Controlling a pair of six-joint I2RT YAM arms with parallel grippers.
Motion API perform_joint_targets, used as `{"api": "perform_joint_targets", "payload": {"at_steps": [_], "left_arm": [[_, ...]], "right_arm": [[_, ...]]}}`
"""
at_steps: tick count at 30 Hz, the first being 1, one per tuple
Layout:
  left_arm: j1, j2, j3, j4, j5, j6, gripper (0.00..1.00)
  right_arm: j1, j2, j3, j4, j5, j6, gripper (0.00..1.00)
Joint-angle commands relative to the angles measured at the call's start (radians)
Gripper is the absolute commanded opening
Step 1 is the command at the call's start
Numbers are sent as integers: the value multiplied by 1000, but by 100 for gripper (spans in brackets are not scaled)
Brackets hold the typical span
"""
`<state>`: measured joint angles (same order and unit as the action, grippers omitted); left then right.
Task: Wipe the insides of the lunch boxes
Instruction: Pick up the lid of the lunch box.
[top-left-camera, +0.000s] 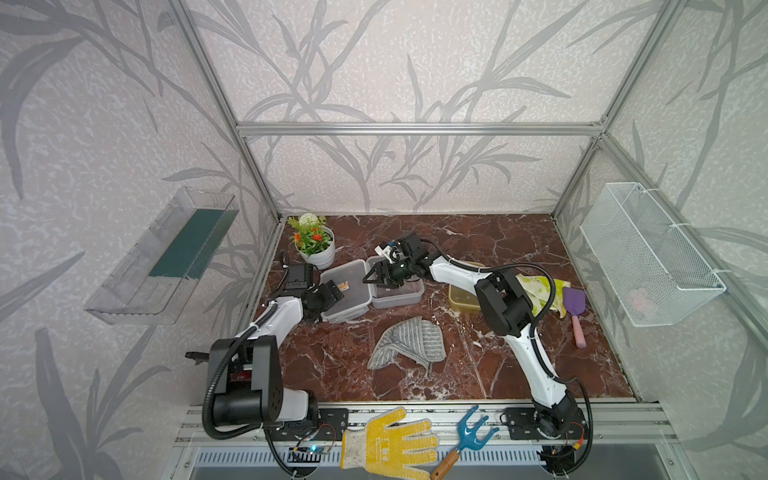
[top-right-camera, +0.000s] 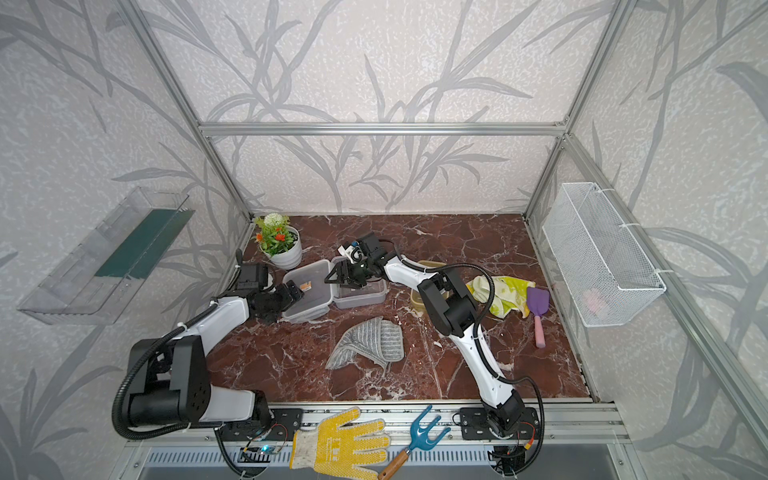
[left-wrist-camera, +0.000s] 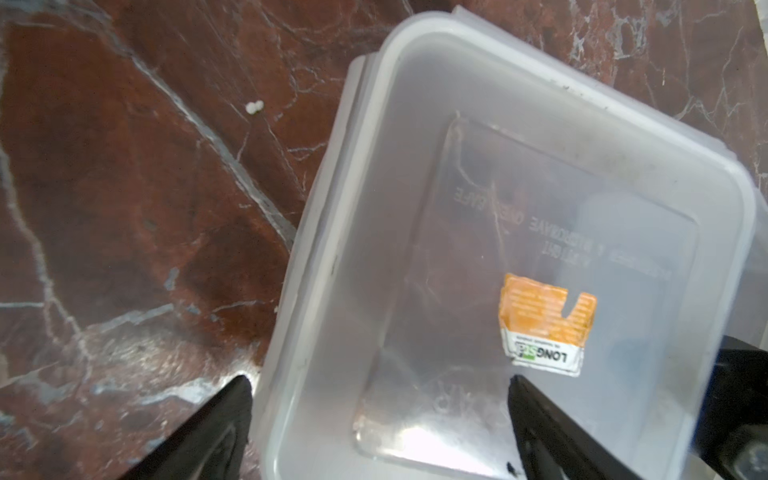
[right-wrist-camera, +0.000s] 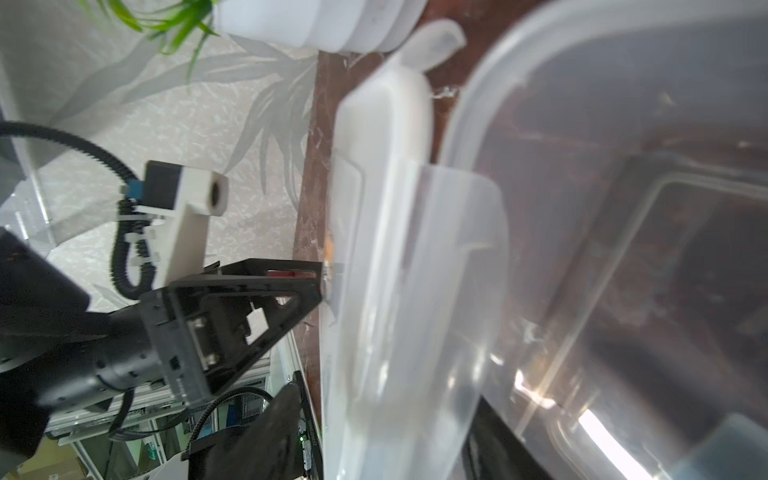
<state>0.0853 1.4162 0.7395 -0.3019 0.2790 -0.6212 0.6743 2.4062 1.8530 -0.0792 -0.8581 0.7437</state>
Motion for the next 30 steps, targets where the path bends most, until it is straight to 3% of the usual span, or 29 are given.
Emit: {"api": "perform_joint_targets", "payload": {"at_steps": [1, 5, 25, 30], "left_arm": [[4, 19, 5, 43, 44, 9, 94], [4, 44, 11, 52, 74, 8, 94], [2, 31, 23, 44, 109, 1, 94], [1, 29, 17, 65, 128, -9, 94]], "right_arm": [[-5, -16, 1, 58, -42, 34, 53], [-8, -46, -6, 55, -38, 35, 44], [-28, -177, 0, -81, 0, -19, 40], [-15, -166, 35, -74, -8, 8, 28]]}}
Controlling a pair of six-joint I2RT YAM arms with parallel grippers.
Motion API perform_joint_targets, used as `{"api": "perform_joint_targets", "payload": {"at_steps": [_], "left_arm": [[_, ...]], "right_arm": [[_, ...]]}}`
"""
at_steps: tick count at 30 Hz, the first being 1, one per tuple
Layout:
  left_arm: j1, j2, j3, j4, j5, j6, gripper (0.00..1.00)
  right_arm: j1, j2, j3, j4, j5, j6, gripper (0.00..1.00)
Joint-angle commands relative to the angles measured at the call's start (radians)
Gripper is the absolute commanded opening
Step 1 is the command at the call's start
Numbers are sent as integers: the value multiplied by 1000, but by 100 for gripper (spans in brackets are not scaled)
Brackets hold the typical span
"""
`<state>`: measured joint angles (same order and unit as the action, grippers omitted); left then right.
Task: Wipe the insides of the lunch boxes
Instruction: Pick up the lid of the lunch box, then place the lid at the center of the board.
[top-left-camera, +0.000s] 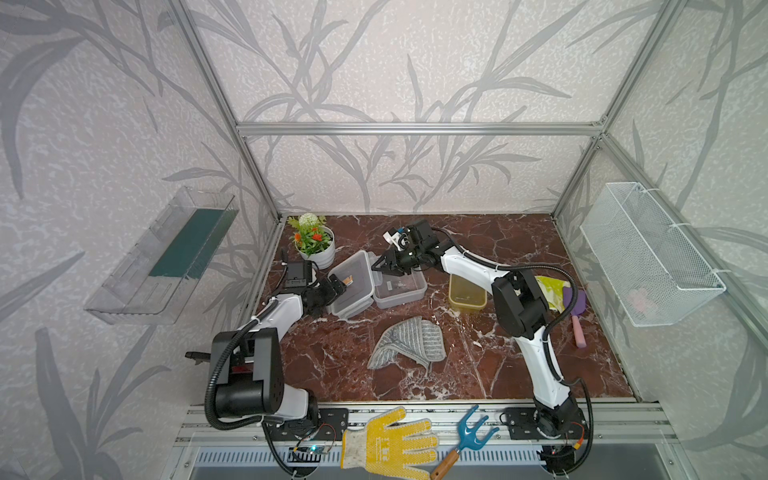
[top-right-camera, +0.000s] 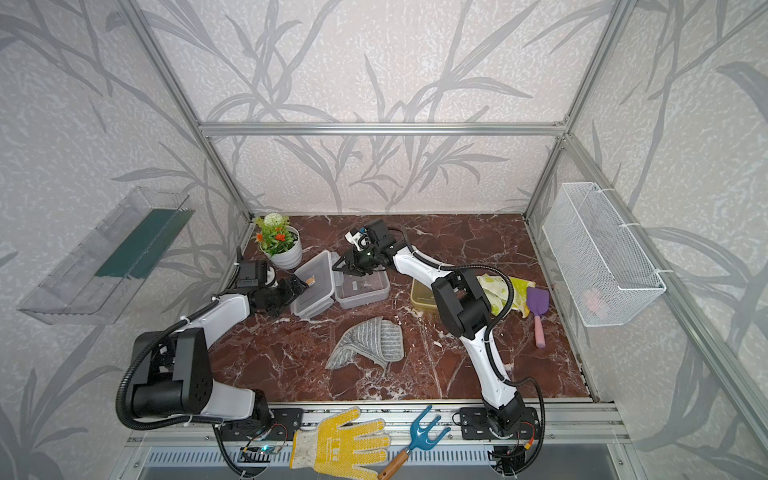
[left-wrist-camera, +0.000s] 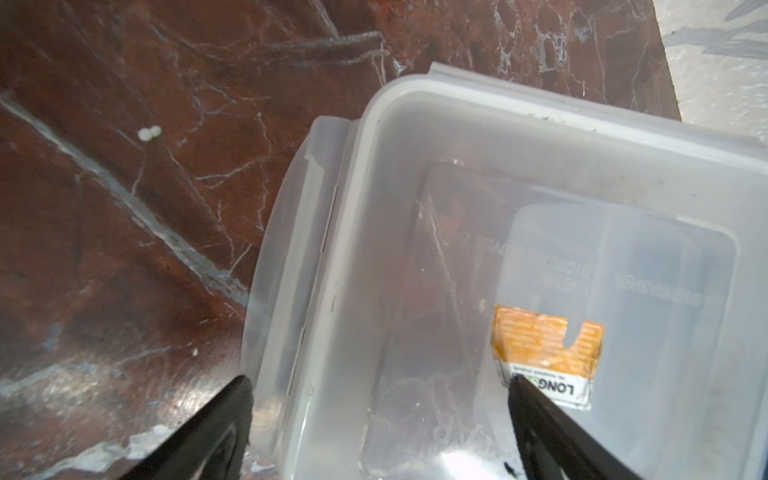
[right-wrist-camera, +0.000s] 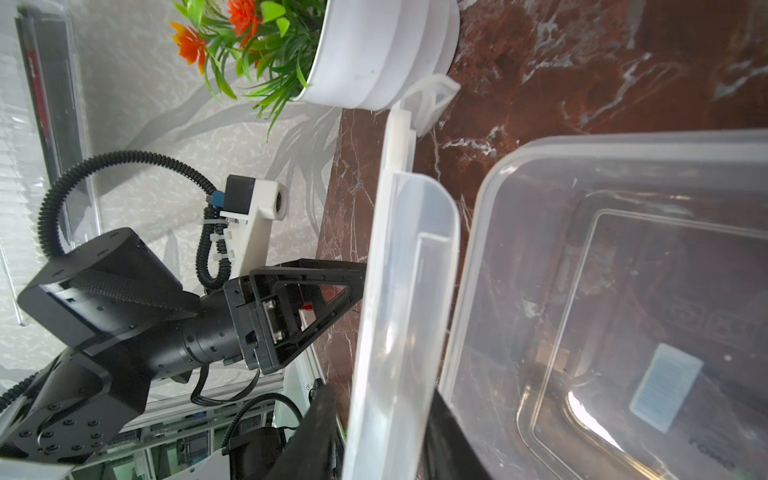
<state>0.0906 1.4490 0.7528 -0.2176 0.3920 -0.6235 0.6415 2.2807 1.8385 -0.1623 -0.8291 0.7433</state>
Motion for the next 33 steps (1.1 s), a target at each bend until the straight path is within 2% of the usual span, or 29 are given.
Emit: {"api": "perform_joint_targets", "payload": {"at_steps": [1, 6, 10, 12, 14, 18, 21, 22, 24, 29, 33], "left_arm": [[-5, -5, 0, -13, 22, -10, 94], [-5, -15, -13, 26, 47, -30, 94], [-6, -15, -13, 53, 67, -54, 94], [-6, -27, -7, 55, 61, -61, 94], [-4, -51, 7, 42, 52, -62, 94], [14, -131, 40, -30, -3, -95, 95], [59, -217, 42, -66, -13, -149, 95], [74, -244, 49, -100, -24, -153, 95], [102, -302, 63, -160, -55, -156, 95], [132, -423, 97, -287, -187, -145, 95], [132, -489, 121, -360, -301, -124, 97]], "right_arm": [[22, -33, 65, 8, -43, 13, 25], [38, -20, 137, -46, -22, -7, 20], [47, -19, 199, -100, 16, -23, 2], [60, -11, 281, -197, 54, -79, 0], [79, 13, 411, -358, 123, -188, 0], [135, 125, 803, -694, 307, -351, 0], [192, 230, 1098, -878, 482, -446, 0], [212, 248, 1146, -910, 531, -478, 0], [253, 244, 1139, -935, 616, -541, 0], [346, 157, 823, -848, 729, -609, 0], [425, 224, 840, -919, 817, -633, 0]]}}
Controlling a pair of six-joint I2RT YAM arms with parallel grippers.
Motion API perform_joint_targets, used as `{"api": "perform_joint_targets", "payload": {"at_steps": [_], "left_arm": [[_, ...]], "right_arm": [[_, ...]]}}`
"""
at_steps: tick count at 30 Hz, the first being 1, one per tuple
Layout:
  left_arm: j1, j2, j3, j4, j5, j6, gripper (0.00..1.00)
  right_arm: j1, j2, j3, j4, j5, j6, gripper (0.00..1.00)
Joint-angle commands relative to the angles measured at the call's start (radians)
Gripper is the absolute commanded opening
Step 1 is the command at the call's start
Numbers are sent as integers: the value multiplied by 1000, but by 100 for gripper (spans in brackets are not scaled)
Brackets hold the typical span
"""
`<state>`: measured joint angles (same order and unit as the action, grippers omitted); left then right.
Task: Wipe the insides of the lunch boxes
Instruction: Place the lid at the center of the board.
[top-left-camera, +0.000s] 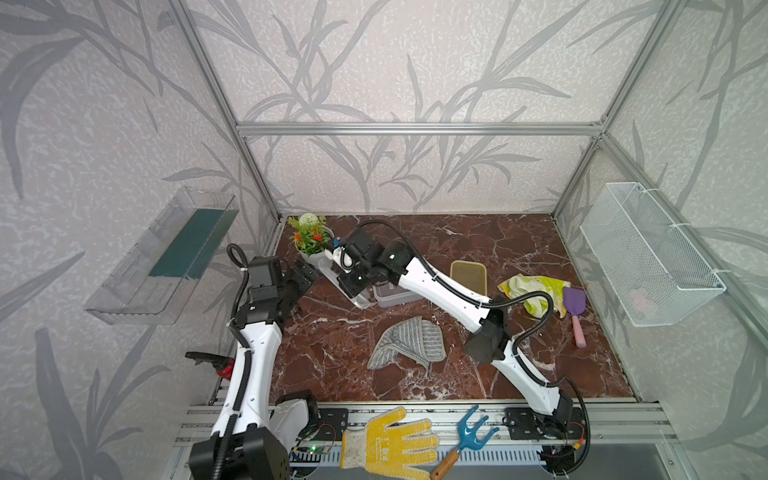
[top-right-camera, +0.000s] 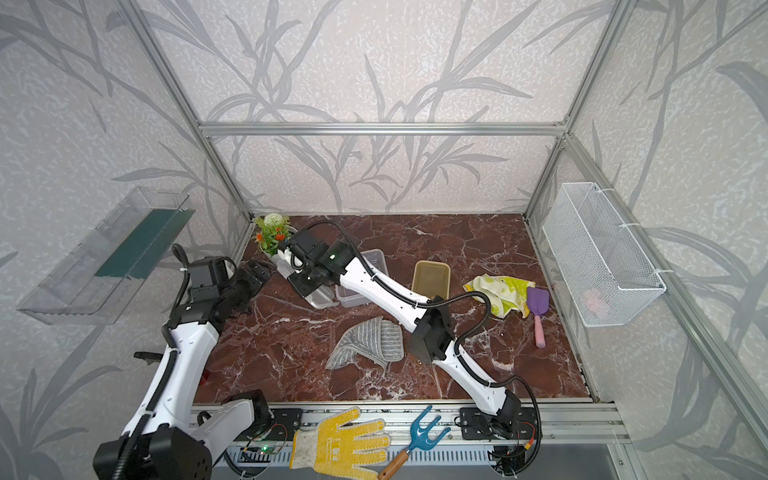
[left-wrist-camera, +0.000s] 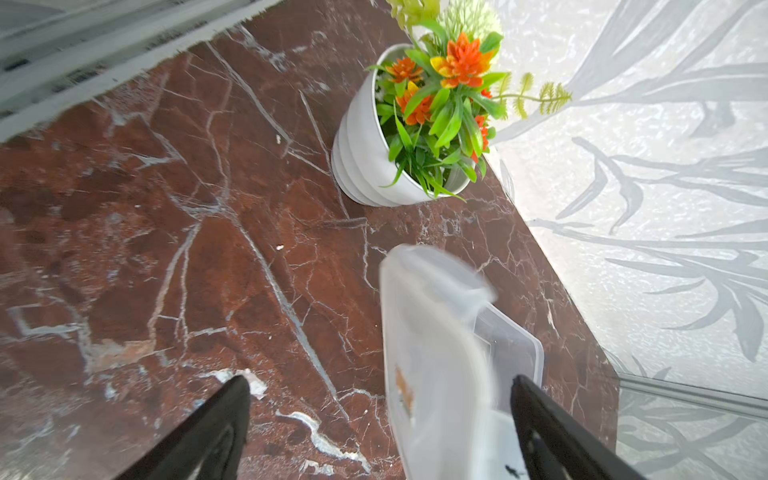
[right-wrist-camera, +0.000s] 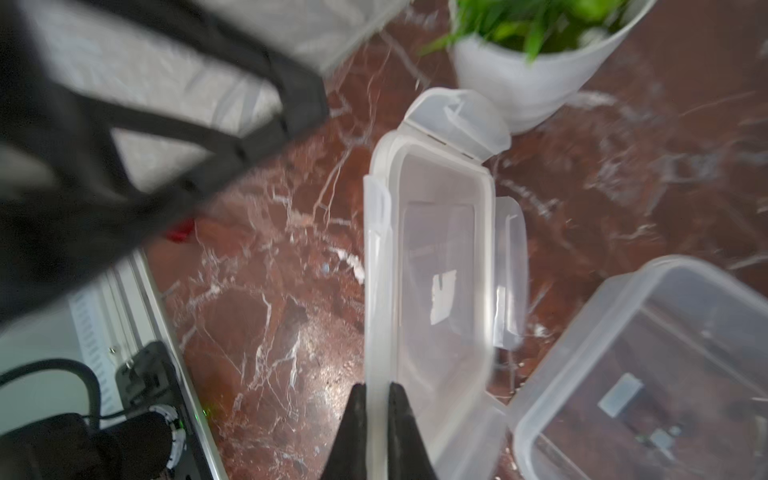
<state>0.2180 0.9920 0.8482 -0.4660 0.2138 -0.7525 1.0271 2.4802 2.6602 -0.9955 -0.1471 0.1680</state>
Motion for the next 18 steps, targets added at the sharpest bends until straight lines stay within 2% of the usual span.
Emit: {"api": "perform_joint_targets", "payload": {"at_steps": [1, 5, 12, 13, 18], "left_arm": [[6, -43, 26, -120, -141, 5, 98], [8, -52, 29, -137, -143, 8, 99], [7, -83, 40, -182, -221, 42, 99], [7, -88, 44, -191, -237, 48, 99], [7, -89, 43, -200, -236, 67, 99]], "right_arm": [[56, 44, 27, -97, 155, -59, 0], [102, 75, -15, -68, 153, -32, 0], [130, 60, -170, 136, 16, 63, 0], [129, 69, -168, 147, 10, 73, 4], [129, 130, -66, 128, -49, 75, 58]]}}
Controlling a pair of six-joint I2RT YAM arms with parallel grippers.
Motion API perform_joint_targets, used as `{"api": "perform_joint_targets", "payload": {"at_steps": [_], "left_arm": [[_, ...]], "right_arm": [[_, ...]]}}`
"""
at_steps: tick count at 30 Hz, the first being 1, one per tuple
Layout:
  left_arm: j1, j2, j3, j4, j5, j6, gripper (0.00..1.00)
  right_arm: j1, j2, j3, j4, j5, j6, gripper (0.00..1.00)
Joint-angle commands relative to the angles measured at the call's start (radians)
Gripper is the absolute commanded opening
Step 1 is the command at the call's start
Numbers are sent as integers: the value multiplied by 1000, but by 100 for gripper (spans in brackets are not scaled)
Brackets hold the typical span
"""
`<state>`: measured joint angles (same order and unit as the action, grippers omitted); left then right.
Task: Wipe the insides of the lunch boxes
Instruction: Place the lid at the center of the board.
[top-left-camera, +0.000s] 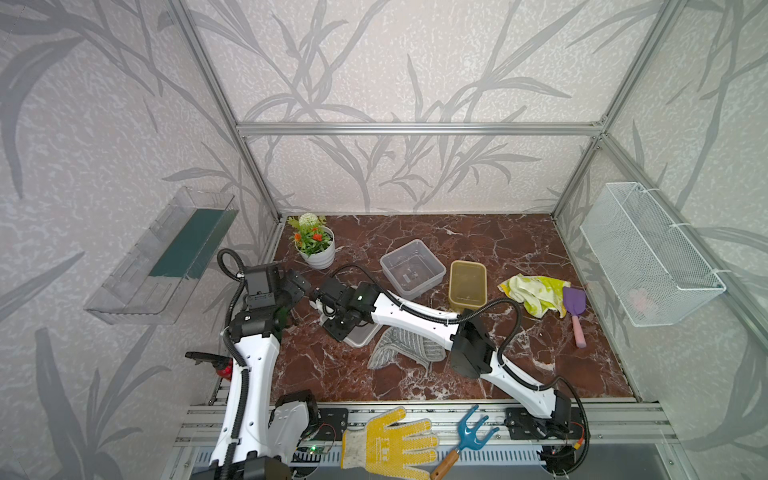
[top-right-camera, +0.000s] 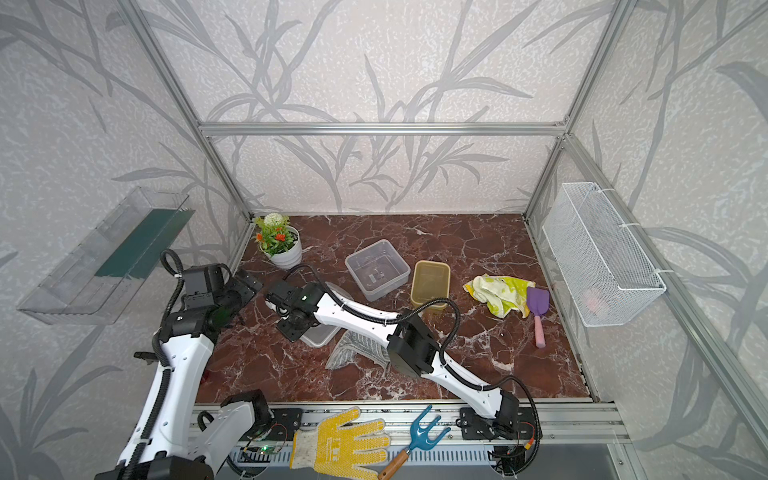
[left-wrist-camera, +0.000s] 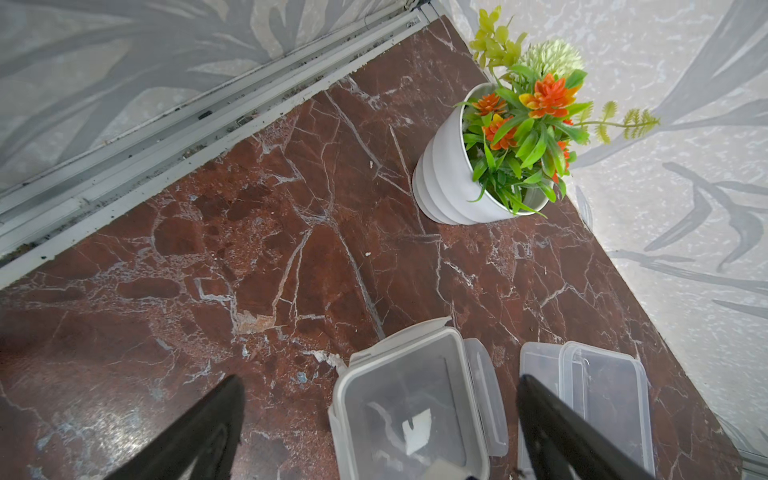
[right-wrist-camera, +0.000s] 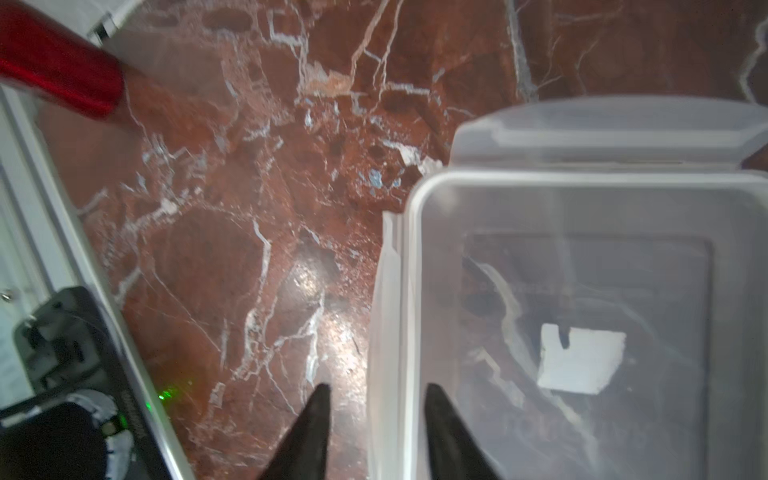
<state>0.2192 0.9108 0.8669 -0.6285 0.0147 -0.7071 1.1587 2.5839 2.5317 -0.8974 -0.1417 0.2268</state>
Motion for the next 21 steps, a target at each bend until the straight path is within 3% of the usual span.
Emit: {"api": "perform_joint_targets", "payload": {"at_steps": [1, 3, 5, 8, 12, 16, 21], "left_arm": [[6, -8, 22, -36, -34, 27, 99], [6, -9, 15, -15, -6, 63, 99], [3, -10, 7, 7, 15, 58, 99], [0, -4, 10, 2, 23, 65, 100], [-39, -4, 3, 1, 22, 69, 100], [-200, 28, 8, 20, -77, 75, 100], [-337, 141, 35, 59, -130, 24, 99]], "right_arm": [[-2, 20, 72, 31, -60, 9, 67], [-3, -14, 65, 38, -57, -8, 83], [-4, -62, 49, 35, -38, -30, 88], [-12, -166, -33, 7, 45, -57, 88], [-37, -420, -395, 130, 166, -88, 87], [-80, -669, -781, 267, 214, -71, 84], [-94, -749, -946, 109, 338, -11, 82]]}}
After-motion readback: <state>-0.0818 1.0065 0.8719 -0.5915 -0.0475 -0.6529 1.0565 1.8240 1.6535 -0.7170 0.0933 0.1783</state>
